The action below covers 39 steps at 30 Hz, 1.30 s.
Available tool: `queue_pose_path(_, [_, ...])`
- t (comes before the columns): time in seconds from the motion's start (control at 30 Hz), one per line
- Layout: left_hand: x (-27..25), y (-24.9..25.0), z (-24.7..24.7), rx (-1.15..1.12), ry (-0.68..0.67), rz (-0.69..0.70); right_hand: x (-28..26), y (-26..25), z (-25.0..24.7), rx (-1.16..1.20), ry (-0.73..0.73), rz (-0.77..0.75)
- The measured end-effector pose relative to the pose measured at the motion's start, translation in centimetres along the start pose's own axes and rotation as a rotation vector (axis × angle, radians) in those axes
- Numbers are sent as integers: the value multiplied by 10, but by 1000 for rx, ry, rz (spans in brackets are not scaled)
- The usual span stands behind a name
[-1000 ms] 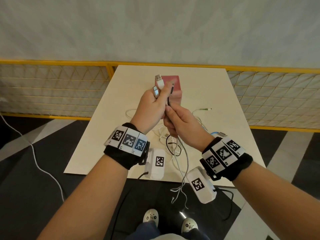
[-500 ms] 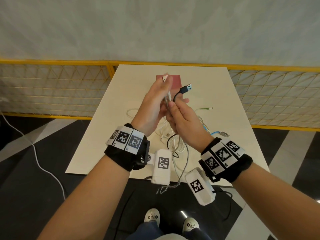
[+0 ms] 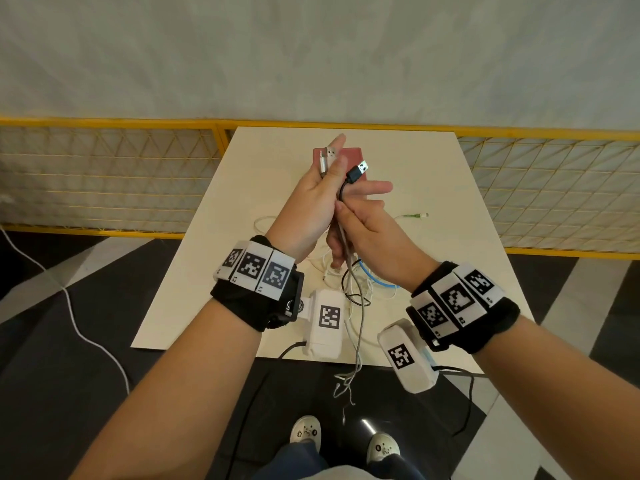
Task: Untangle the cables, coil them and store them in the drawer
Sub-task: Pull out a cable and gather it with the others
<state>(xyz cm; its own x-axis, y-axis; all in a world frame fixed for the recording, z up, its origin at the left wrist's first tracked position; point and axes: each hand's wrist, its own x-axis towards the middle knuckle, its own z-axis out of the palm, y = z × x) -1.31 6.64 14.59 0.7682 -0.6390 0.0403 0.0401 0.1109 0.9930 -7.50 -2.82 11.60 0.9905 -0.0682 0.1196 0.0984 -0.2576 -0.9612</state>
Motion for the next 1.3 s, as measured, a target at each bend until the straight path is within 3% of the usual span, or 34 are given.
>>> queue_pose_path(0.17, [0, 3, 1, 136, 63, -28, 2, 1, -2, 21, -23, 27])
queue_pose_path(0.3, [2, 5, 1, 311, 33, -33, 4, 8, -3, -43, -11, 13])
queue_pose_path(0.37, [5, 6, 1, 254, 59, -29, 5, 14, -3, -34, -13, 10])
queue_pose_path(0.53, [18, 6, -4, -238, 127, 16, 3, 28, 1, 41, -68, 17])
queue_pose_path(0.7, [25, 24, -19, -289, 210, 121, -12, 69, 8, -128, -105, 69])
queue_pose_path(0.83, [26, 24, -28, -240, 131, 65, -11, 81, 3, -135, -295, 175])
queue_pose_path(0.93, [24, 15, -27, -157, -3, -12, 4, 57, -4, -113, -308, 94])
queue_pose_path(1.0, [23, 6, -24, -70, -12, 3, 17, 37, -2, -88, -289, -10])
queue_pose_path(1.17, [25, 11, -23, -86, 151, 82, 26, 33, 20, -50, -182, -76])
queue_pose_path(1.3, [27, 28, -29, -139, 226, 189, 24, 68, 24, -240, -204, -88])
